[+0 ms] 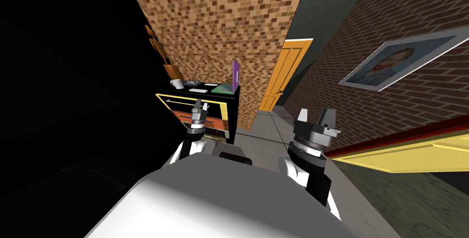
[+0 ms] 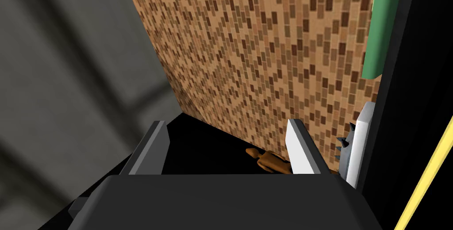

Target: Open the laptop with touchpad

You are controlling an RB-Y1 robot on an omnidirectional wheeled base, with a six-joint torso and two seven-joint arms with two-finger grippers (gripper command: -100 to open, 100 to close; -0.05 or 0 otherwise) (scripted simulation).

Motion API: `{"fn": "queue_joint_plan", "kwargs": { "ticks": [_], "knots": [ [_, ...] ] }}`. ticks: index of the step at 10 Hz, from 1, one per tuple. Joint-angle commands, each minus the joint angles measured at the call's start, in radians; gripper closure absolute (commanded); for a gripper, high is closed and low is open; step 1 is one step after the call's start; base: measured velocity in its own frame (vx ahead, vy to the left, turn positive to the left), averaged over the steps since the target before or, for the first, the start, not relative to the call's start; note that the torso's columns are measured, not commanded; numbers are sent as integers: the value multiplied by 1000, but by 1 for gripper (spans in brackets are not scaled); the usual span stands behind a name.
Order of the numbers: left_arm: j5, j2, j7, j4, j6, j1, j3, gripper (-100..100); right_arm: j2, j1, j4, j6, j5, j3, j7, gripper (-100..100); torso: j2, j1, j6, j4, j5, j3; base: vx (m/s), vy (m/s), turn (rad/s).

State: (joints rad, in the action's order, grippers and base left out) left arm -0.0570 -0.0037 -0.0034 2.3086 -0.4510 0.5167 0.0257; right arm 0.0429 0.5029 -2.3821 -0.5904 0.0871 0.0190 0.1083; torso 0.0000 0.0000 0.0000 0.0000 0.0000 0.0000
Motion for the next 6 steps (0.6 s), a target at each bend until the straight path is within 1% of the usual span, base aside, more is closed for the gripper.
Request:
{"fn": "queue_joint_plan", "kwargs": {
  "ticks": [1,3,6],
  "knots": [
    [0,0,0,0,0,0,0,0,0,0,0,0,0,0,0,0,40,0,0,41,0,-82,0,0,0],
    [0,0,0,0,0,0,0,0,0,0,0,0,0,0,0,0,175,0,0,176,0,-351,0,0,0],
    [0,0,0,0,0,0,0,0,0,0,0,0,0,0,0,0,396,0,0,396,0,-792,0,0,0]
  ]
}}
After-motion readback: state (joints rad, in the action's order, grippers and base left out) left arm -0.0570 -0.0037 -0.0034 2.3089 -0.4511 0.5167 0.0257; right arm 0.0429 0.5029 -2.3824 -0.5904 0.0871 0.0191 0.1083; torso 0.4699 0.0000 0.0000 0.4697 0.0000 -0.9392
